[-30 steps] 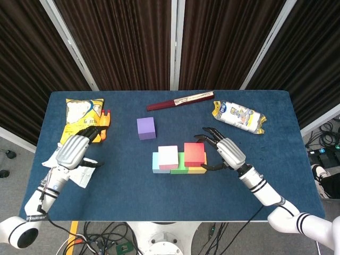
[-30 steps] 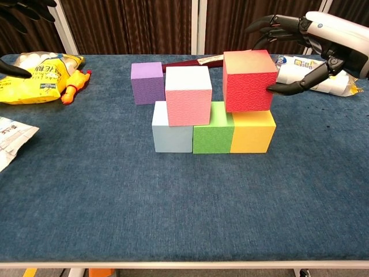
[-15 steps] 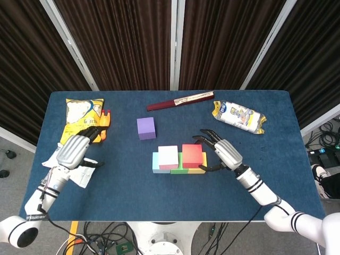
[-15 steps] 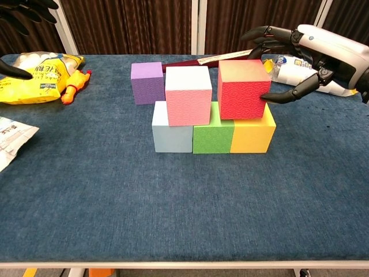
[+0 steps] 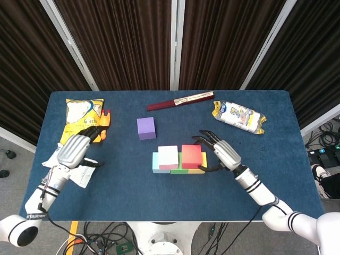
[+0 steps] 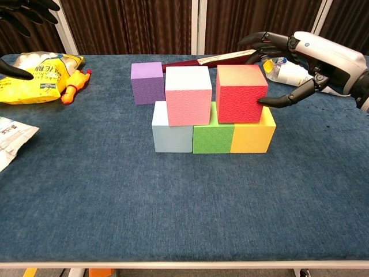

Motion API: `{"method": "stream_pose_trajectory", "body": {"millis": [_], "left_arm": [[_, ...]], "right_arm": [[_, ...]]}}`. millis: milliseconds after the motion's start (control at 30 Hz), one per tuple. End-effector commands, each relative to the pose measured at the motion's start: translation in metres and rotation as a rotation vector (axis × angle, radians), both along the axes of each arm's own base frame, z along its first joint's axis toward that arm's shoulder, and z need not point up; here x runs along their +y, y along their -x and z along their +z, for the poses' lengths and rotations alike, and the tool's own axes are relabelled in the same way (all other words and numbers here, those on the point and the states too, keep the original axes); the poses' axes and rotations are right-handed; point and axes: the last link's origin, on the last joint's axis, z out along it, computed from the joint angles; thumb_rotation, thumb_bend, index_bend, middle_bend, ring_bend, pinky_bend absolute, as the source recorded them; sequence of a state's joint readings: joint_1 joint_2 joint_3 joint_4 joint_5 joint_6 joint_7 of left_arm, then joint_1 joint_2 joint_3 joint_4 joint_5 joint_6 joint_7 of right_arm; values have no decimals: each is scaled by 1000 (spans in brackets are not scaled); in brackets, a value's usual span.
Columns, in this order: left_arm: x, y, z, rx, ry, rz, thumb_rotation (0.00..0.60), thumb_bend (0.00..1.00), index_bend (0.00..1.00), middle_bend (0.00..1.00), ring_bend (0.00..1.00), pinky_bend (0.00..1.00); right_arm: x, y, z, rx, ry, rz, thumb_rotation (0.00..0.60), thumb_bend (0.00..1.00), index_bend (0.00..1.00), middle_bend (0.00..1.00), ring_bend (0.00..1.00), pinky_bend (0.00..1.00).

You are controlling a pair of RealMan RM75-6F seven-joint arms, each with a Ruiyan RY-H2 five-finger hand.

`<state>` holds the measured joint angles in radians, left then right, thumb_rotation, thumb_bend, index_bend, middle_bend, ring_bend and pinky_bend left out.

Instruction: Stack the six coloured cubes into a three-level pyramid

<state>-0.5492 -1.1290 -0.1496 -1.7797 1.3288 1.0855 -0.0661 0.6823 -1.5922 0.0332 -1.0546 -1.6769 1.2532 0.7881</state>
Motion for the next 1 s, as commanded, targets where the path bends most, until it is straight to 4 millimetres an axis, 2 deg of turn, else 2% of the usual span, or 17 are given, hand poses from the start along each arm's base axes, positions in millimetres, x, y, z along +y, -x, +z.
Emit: {"method": "stream_pose_trajectory", "body": {"millis": [33, 833, 1000], "left_arm": [[0, 0, 0, -1, 0, -1, 600, 28, 112, 130, 106, 225], [0, 2, 1, -12, 1, -1, 600, 27, 112, 130, 106, 225], [0, 2, 0, -13, 4, -3, 600, 28, 112, 129, 106, 226]], "right_arm": [[-2, -2, -2, -6, -4, 1, 600, 101, 128, 300, 12, 0], [-6, -5, -8, 27, -12, 14, 600, 101, 119, 300, 10, 0], [-4, -3, -9, 45, -15, 21, 600, 91, 80, 279, 1, 0]]}}
